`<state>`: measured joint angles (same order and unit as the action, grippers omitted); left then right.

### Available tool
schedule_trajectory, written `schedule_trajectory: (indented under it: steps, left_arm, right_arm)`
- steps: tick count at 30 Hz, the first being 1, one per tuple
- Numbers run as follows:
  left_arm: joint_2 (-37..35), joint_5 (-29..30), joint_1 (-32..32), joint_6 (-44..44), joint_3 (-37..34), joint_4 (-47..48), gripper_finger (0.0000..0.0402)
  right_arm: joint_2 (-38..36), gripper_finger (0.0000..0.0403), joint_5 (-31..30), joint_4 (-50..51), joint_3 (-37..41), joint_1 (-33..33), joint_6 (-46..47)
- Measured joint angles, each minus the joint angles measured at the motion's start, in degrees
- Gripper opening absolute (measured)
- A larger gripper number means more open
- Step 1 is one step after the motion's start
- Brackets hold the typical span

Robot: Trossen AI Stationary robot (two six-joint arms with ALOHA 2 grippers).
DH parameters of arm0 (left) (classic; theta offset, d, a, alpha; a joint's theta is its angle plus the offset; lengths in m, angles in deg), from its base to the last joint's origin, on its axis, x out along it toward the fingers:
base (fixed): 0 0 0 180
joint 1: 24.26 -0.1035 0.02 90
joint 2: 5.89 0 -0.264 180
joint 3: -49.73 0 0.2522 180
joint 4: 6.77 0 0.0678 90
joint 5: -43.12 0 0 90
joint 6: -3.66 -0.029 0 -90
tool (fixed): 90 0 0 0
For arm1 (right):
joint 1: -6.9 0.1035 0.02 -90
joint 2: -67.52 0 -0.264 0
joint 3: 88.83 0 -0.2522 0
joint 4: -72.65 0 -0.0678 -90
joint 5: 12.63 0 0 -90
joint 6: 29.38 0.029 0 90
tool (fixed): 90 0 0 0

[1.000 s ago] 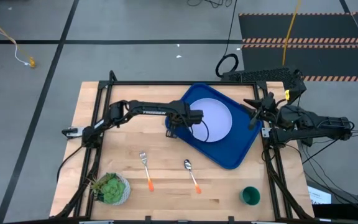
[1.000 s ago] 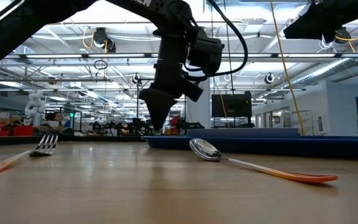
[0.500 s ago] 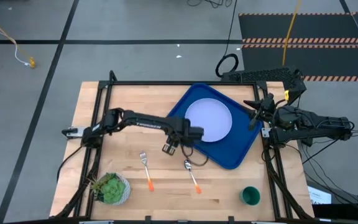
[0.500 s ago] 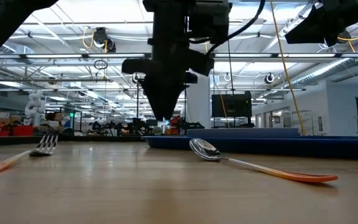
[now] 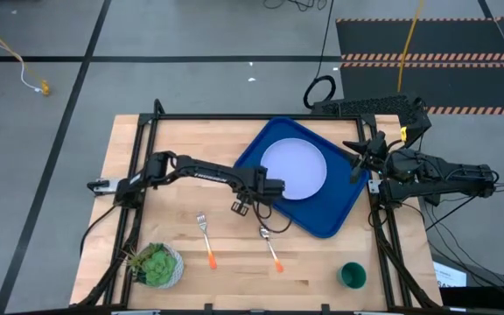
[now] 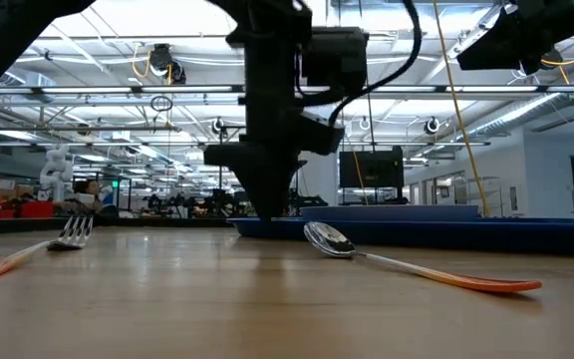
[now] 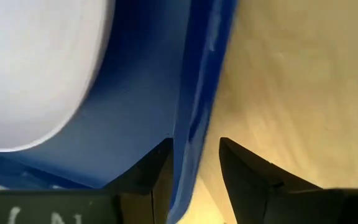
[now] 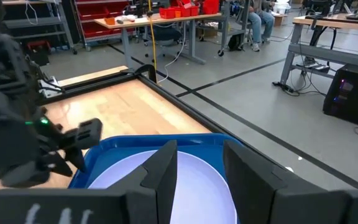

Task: Pick and place plate/cup/fork/spoon on tray
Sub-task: Move the serving tray to the center of the table

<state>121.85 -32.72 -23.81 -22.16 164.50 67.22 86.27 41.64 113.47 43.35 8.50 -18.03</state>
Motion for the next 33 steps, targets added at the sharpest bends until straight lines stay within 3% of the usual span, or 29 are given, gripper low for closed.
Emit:
schedule_trajectory:
  steps: [6,13,20,26,33]
  left_arm:
    - [-0.3,1.1,-0.7,1.9,-5.3,-4.7,0.0126]
    - [-0.3,3.0,-0.1,6.9,-5.8,-3.6,0.0046]
    - [-0.2,2.1,1.3,17.4,-5.9,3.8,0.0046]
    - [0.1,0.2,3.8,27.4,-6.1,9.8,0.0072]
    - [0.1,-3.1,7.5,35.8,-6.1,11.9,0.0049]
  right_arm:
    - [0.0,0.0121,0.0,0.4,0.0,0.0,0.0]
    - [0.0,0.0121,0.0,0.6,0.0,0.0,0.0]
    - [0.0,0.0121,0.0,0.6,0.0,0.0,0.0]
    - [0.0,0.0121,0.0,-0.7,0.0,0.0,-1.6]
    - [0.0,0.0121,-0.2,-6.1,0.0,0.0,-6.4]
